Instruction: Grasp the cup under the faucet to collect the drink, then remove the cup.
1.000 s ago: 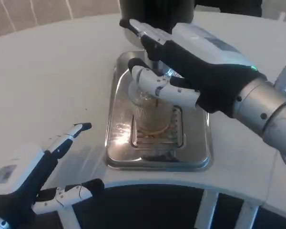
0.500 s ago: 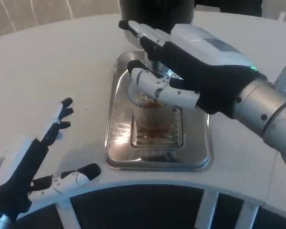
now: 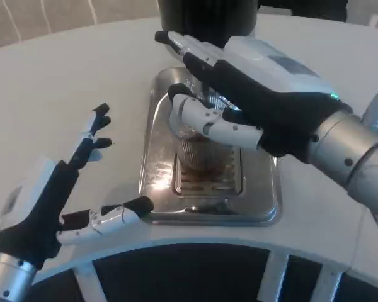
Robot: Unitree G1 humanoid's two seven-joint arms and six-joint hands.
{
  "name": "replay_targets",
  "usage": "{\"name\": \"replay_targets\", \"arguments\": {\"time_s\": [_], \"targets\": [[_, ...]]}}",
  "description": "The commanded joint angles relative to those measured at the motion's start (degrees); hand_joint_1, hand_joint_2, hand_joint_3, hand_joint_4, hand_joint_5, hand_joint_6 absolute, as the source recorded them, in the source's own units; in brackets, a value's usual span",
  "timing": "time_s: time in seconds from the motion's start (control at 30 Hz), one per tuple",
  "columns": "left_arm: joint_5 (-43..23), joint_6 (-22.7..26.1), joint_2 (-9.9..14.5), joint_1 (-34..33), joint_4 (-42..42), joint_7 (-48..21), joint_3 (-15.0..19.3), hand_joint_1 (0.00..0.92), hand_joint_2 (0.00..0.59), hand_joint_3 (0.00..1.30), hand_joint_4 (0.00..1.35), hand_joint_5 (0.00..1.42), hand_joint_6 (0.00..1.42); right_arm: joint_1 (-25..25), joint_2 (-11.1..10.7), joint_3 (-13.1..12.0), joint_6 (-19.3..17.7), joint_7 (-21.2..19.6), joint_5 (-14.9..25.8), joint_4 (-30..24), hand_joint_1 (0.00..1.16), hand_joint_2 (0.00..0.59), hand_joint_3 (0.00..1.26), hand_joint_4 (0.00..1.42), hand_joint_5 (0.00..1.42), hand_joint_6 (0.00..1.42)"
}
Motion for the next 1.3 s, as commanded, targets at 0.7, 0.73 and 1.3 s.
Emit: {"name": "replay_targets", "arguments": {"time_s": [0.7,0.73,1.3], "targets": [[3.0,2.0,-4.1,-10.4,12.2,1.2,-4.4,0.381,0.067,0.04,0.00,0.11,0.23,1.9,0.3,-0.1,-2.0,3.6,0.9,-3.0,0.00,0.585,0.00,0.00,0.00,0.00],[3.0,2.1,-4.2,-10.7,12.6,1.3,-4.5,0.380,0.067,0.04,0.00,0.11,0.23,2.0,0.3,-0.1,-1.9,3.7,0.9,-3.0,0.00,0.585,0.00,0.00,0.00,0.00],[5.1,1.6,-5.1,-18.3,22.1,4.0,-7.4,0.377,0.069,0.04,0.00,0.12,0.23,3.1,-0.1,-0.9,-1.9,3.9,0.6,-3.6,0.00,0.585,0.00,0.00,0.00,0.00]]}}
